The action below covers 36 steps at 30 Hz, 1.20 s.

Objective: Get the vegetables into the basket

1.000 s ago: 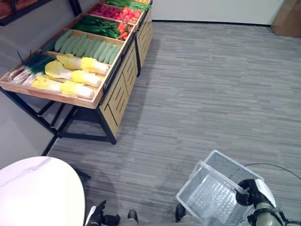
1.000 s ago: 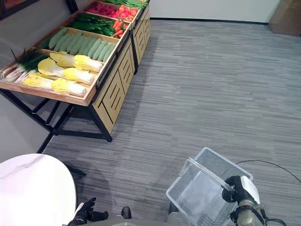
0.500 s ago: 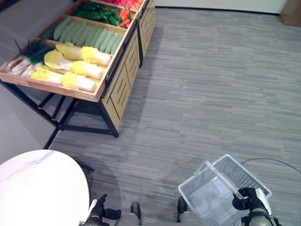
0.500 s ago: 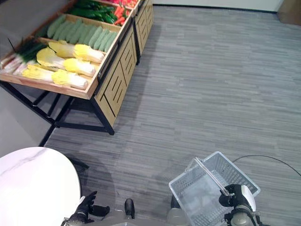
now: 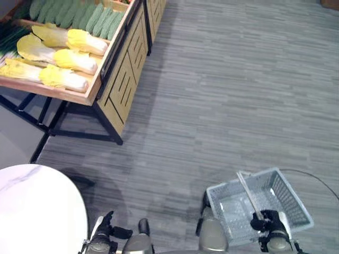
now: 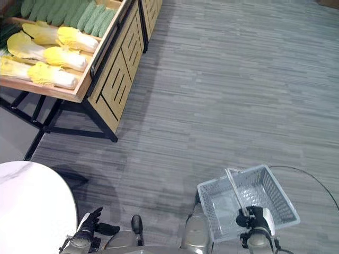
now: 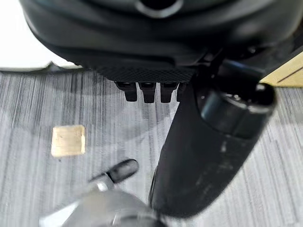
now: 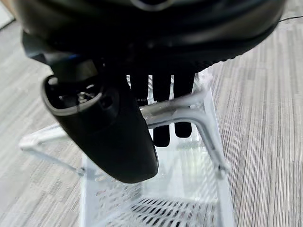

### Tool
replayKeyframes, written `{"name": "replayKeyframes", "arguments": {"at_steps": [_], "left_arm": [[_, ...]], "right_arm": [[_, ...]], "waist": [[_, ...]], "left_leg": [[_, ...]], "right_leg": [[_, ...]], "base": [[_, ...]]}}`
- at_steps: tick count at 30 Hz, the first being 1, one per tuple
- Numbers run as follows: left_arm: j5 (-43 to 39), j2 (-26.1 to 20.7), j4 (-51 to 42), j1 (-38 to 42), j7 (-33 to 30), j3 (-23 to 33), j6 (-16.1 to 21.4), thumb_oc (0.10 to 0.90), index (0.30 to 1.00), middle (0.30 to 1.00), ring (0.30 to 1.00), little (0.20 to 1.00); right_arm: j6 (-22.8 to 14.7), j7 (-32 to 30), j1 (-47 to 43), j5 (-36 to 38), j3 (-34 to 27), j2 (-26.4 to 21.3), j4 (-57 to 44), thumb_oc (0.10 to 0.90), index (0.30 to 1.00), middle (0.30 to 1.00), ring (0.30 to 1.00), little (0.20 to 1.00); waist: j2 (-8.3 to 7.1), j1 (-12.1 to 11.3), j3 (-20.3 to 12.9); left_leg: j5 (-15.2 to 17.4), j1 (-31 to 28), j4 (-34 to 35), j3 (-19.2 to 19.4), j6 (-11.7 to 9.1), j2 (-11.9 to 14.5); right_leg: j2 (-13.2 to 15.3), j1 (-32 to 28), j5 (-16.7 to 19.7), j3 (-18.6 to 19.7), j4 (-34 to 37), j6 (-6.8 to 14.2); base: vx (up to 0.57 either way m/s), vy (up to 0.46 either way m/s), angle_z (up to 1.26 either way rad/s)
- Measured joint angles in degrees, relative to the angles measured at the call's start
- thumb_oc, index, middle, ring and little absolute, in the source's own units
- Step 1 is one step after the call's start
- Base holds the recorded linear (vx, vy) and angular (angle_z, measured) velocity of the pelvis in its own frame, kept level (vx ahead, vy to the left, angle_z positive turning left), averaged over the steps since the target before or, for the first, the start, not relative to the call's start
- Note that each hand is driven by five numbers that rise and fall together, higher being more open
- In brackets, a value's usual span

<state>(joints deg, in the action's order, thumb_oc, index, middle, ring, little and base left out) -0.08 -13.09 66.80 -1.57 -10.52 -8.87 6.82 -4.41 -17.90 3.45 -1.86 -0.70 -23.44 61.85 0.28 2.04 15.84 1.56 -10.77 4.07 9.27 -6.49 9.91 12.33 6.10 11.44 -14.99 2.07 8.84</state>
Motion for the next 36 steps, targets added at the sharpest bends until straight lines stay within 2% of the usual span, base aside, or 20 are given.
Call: {"name": "replayKeyframes", "arguments": {"at_steps": [1,2,3,4,6,10,11,13,14,15,16,19,22,23,24,25,27,29,30,36], "left_arm": [[-0.01,1.14,-0.02,-0.02,-0.22,0.15,0.09,0.900,1.000,1.000,1.000,1.000],[-0.01,1.31,-0.35,0.30,-0.16,0.11,0.13,0.900,1.000,1.000,1.000,1.000],[0.00,1.51,-0.45,0.30,-0.06,0.10,0.36,0.900,1.000,1.000,1.000,1.000],[-0.01,1.69,-0.80,0.44,-0.07,0.09,1.28,0.900,1.000,1.000,1.000,1.000],[-0.03,1.49,-1.29,1.01,-0.10,0.02,1.66,0.900,1.000,1.000,1.000,1.000],[-1.18,1.35,-1.56,2.55,-0.59,0.30,1.35,0.900,1.000,1.000,1.000,1.000],[-1.34,0.76,-1.69,3.16,-0.70,0.24,1.17,0.900,1.000,1.000,1.000,1.000],[-2.22,0.23,-2.64,4.53,-1.09,-0.02,0.95,0.900,1.000,1.000,1.000,1.000],[-2.23,0.24,-2.66,4.81,-1.28,-0.18,0.95,0.900,1.000,1.000,1.000,1.000],[-2.25,0.18,-3.13,5.58,-1.85,-0.52,1.26,0.900,1.000,1.000,1.000,1.000],[-2.38,0.28,-4.02,5.48,-2.31,-0.53,1.31,0.900,1.000,1.000,1.000,1.000],[-3.44,0.22,-2.57,5.61,-2.90,-0.26,0.96,0.900,1.000,1.000,1.000,1.000],[-3.82,0.55,-2.66,5.62,-3.01,-0.03,1.21,0.900,1.000,1.000,1.000,1.000],[-3.76,1.42,-2.92,4.98,-3.15,-0.16,1.11,0.900,1.000,1.000,1.000,1.000],[-3.77,0.95,-2.28,5.18,-3.07,0.12,0.89,0.900,1.000,1.000,1.000,1.000],[-3.49,0.24,-1.35,5.46,-3.14,0.59,0.93,0.900,1.000,1.000,1.000,1.000],[-3.04,-1.03,-1.69,5.48,-3.22,0.36,0.48,0.900,1.000,1.000,1.000,1.000],[-2.02,-2.35,-2.48,5.52,-3.22,-0.14,0.29,0.900,1.000,1.000,1.000,1.000],[-2.01,-3.04,-3.08,5.26,-3.22,-0.25,-0.12,0.900,1.000,1.000,1.000,1.000],[-2.02,-4.89,-3.25,5.17,-3.19,-0.55,-0.27,0.900,1.000,1.000,1.000,1.000]], "right_arm": [[-0.04,0.17,-1.07,-0.01,0.06,-1.41,0.51,0.400,0.300,0.300,0.300,0.300],[-0.04,0.25,-1.45,-0.01,0.03,-1.93,0.28,0.400,0.300,0.300,0.300,0.300],[-0.18,0.26,-1.76,-0.02,0.09,-2.58,-0.19,0.400,0.300,0.300,0.300,0.300],[-0.50,0.33,-1.92,-0.04,0.28,-3.41,-0.93,0.400,0.300,0.300,0.300,0.300],[-0.65,0.28,-1.94,-0.04,1.14,-3.57,-0.83,0.400,0.300,0.300,0.300,0.300],[-1.12,0.58,-2.97,-0.02,1.52,-3.45,-0.93,0.400,0.300,0.300,0.300,0.300],[-1.42,0.60,-2.45,-0.01,1.55,-3.06,-0.94,0.400,0.300,0.300,0.300,0.300],[-1.66,-0.15,-2.72,0.31,1.33,-2.61,-0.22,0.400,0.300,0.300,0.300,0.300],[-1.65,-0.33,-2.64,0.60,0.99,-2.42,0.43,0.400,0.300,0.300,0.300,0.300],[-1.40,-0.48,-2.66,0.86,0.96,-2.02,1.75,0.400,0.300,0.300,0.300,0.300],[-1.34,-0.52,-2.54,1.09,1.14,-1.50,2.28,0.400,0.300,0.300,0.300,0.300],[-1.82,-0.87,-3.43,1.13,1.53,1.25,2.40,0.400,0.300,0.300,0.300,0.300],[-1.93,-0.84,-3.35,1.12,2.40,2.11,3.26,0.400,0.300,0.300,0.300,0.300],[-2.07,-0.84,-2.93,1.13,2.42,1.64,3.36,0.400,0.300,0.300,0.300,0.300],[-1.90,-1.03,-2.93,1.15,2.46,2.34,3.52,0.400,0.300,0.300,0.300,0.300],[-1.90,-0.90,-2.61,1.11,2.51,3.47,3.90,0.400,0.300,0.300,0.300,0.300],[-1.90,-1.02,-1.55,1.14,2.48,4.87,4.15,0.400,0.300,0.300,0.300,0.300],[-1.85,-0.65,-0.59,0.94,2.28,5.27,4.52,0.400,0.300,0.300,0.300,0.300],[-1.80,-0.64,-0.81,0.80,2.51,5.40,4.50,0.400,0.300,0.300,0.300,0.300],[-1.23,-0.70,-4.20,0.43,3.87,5.42,4.09,0.400,0.300,0.300,0.300,0.300]], "waist": [[1.08,0.15,-0.43],[1.06,0.06,-0.43],[1.13,0.08,-0.49],[1.47,0.40,-0.73],[1.28,0.38,-1.36],[0.64,-0.54,-1.14],[-0.39,-0.56,-0.69],[-1.80,-2.28,0.10],[-2.05,-2.43,0.21],[-2.70,-2.38,0.59],[-2.73,-3.21,0.63],[-2.41,-4.56,0.62],[-1.90,-5.80,0.63],[-0.30,-5.56,0.10],[-0.70,-5.34,0.30],[-2.68,-5.42,0.18],[-4.71,-5.59,-0.28],[-5.12,-5.57,-0.29],[-5.21,-5.80,-0.24],[-6.22,-6.14,0.02]], "left_leg": [[-0.93,0.92,-2.62,-0.71,-0.54,1.90],[-1.27,1.22,-3.67,-0.83,-0.61,2.14],[-2.72,1.37,-4.24,-0.82,-1.05,2.35],[-3.94,2.01,-5.46,-2.53,-2.92,3.33],[-4.32,4.83,-8.64,-5.10,-3.92,4.26],[-7.18,11.77,-18.55,-11.01,-6.89,6.60],[-8.58,13.84,-21.88,-12.05,-6.76,6.24],[-10.19,17.00,-26.52,-10.32,-6.45,6.10],[-9.17,18.12,-26.43,-9.28,-6.74,6.06],[-6.14,18.92,-21.76,-5.31,-5.86,5.49],[-5.84,19.13,-12.57,-2.69,-4.82,4.07],[-8.75,20.33,0.16,-0.21,-3.65,2.46],[-10.75,21.23,1.30,-0.41,-2.76,2.47],[-11.81,20.35,0.51,-0.77,-1.49,2.30],[-14.59,19.11,0.28,-0.70,-0.56,1.43],[-13.58,17.68,0.23,0.51,0.47,-0.29],[-13.19,16.79,0.01,2.05,2.99,-2.96],[-11.38,16.27,-0.82,2.40,5.58,-5.50],[-10.22,16.23,-1.51,2.95,5.98,-5.88],[-7.26,15.11,-3.48,4.80,8.02,-7.49]], "right_leg": [[-1.61,-0.94,-0.48,-1.02,-0.02,-1.63],[-1.90,-1.26,-0.36,-1.15,-0.17,-2.25],[-2.42,-1.58,-1.19,-1.56,-0.38,-2.44],[-2.98,-2.00,-3.21,-2.51,-1.14,-2.26],[-3.43,-1.43,-4.70,-3.21,-2.53,-2.84],[-5.38,-0.49,-6.47,-4.87,-5.66,-5.44],[-4.99,-1.36,-8.66,-5.27,-6.29,-5.78],[-4.56,-3.38,-11.26,-6.25,-5.60,-8.66],[-4.19,-3.87,-11.68,-7.00,-4.65,-8.95],[-4.15,-5.59,-11.21,-8.34,-2.23,-9.08],[-4.40,-6.15,-10.62,-9.17,-1.14,-8.76],[-6.58,-8.35,-10.53,-9.03,2.19,-7.63],[-7.40,-10.14,-10.65,-7.84,3.13,-6.64],[-7.72,-12.11,-11.15,-6.46,3.18,-4.29],[-6.65,-13.41,-11.67,-5.87,3.10,-3.49],[-4.82,-14.00,-11.98,-5.32,2.84,-2.72],[-1.93,-13.80,-11.34,-4.15,1.43,-1.70],[1.04,-12.08,-8.87,-3.33,-2.97,-0.46],[1.74,-11.48,-8.17,-2.79,-4.55,0.56],[5.32,-6.82,-7.07,-1.00,-15.37,1.42]], "base": [[0.13,-0.140,-0.01],[0.23,-0.294,0.00],[0.22,-0.310,0.11],[0.20,-0.317,0.24],[0.07,-0.154,0.34],[0.13,-0.204,0.24],[0.09,-0.096,0.40],[0.24,-0.117,0.49],[0.18,-0.017,0.73],[0.24,0.063,0.66],[0.29,0.098,0.56],[0.27,0.097,-0.04],[0.28,0.154,-0.35],[0.49,0.326,-0.45],[0.38,0.296,-0.47],[0.15,0.149,-0.21],[0.12,0.140,-0.13],[0.20,0.293,0.05],[0.22,0.345,-0.02],[0.11,0.202,-0.08]]}}
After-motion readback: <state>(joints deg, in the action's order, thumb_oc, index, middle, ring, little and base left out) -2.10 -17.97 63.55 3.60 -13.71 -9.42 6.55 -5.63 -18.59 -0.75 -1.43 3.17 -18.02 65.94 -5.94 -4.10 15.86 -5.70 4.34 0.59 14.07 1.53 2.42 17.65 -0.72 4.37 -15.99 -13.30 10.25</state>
